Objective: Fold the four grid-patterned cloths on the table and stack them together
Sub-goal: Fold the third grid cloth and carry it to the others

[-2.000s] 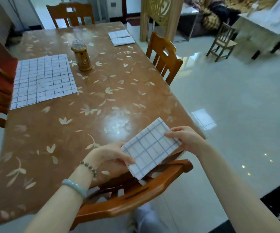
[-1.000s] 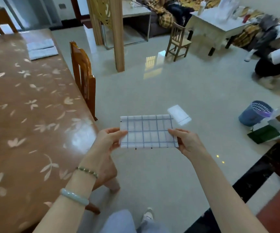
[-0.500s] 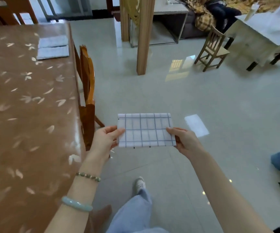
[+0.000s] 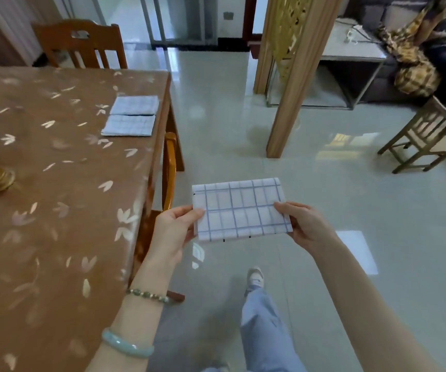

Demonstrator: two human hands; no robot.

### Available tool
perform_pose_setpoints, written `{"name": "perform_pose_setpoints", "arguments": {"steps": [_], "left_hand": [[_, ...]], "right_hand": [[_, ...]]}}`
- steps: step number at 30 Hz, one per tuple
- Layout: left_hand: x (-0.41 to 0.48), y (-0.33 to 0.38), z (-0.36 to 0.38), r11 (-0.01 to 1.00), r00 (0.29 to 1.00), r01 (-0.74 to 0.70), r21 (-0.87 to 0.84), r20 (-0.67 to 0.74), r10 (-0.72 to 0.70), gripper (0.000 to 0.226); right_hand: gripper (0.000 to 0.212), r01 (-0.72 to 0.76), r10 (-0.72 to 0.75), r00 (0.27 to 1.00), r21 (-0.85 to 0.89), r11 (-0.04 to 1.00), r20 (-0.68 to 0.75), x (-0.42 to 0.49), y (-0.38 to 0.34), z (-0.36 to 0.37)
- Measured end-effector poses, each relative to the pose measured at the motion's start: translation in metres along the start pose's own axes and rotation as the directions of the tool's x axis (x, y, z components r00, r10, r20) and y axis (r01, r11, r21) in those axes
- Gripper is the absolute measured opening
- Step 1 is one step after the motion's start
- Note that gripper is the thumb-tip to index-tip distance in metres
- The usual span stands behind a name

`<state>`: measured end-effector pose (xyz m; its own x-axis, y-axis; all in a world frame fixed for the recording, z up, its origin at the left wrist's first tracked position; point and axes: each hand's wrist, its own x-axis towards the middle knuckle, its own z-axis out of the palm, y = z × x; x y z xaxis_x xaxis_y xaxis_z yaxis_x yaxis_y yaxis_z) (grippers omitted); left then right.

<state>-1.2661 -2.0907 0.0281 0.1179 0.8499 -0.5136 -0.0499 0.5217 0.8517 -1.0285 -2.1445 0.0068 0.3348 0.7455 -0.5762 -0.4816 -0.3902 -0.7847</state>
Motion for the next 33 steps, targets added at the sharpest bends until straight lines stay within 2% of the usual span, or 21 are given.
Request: {"name": "perform_pose_setpoints", "arguments": {"steps": [5, 12, 21, 24, 28, 31, 33], "left_hand": [[0.088, 0.038, 0.038, 1.0, 0.994, -0.027, -0.006, -0.108, 0.026, 0.008], [0.199, 0.11, 0.086, 0.99, 0.953, -0.093, -0.104, -0.297, 0.058, 0.006], [0.308, 0.184, 0.059, 0.983, 0.865, -0.135, -0.129, -0.5, 0.053, 0.007], [0.353, 0.201, 0.042, 0.97, 0.855, -0.145, -0.194, -0.517, 0.025, 0.008], [0.41, 0.232, 0.016, 0.963, 0.881, -0.14, -0.229, -0.472, 0.016, 0.009], [0.454, 0.255, -0.012, 0.979, 0.903, -0.108, -0.175, -0.43, 0.023, 0.014], [0.488, 0.271, -0.036, 0.991, 0.903, -0.079, -0.104, -0.429, 0.027, 0.022]], "right_hand": [[0.005, 0.004, 0.004, 0.996, -0.086, 0.996, 0.084, 0.112, -0.064, 0.022], [0.019, -0.002, 0.041, 0.977, -0.182, 0.983, 0.21, 0.252, -0.175, 0.075], [0.006, -0.056, 0.161, 0.927, -0.299, 0.953, 0.34, 0.372, -0.233, 0.19], [0.008, -0.067, 0.206, 0.906, -0.354, 0.933, 0.371, 0.42, -0.241, 0.233], [0.012, -0.068, 0.23, 0.887, -0.378, 0.923, 0.401, 0.482, -0.252, 0.295], [0.019, -0.088, 0.283, 0.863, -0.428, 0.899, 0.418, 0.52, -0.259, 0.341], [0.012, -0.102, 0.303, 0.847, -0.425, 0.9, 0.438, 0.542, -0.267, 0.37]]}}
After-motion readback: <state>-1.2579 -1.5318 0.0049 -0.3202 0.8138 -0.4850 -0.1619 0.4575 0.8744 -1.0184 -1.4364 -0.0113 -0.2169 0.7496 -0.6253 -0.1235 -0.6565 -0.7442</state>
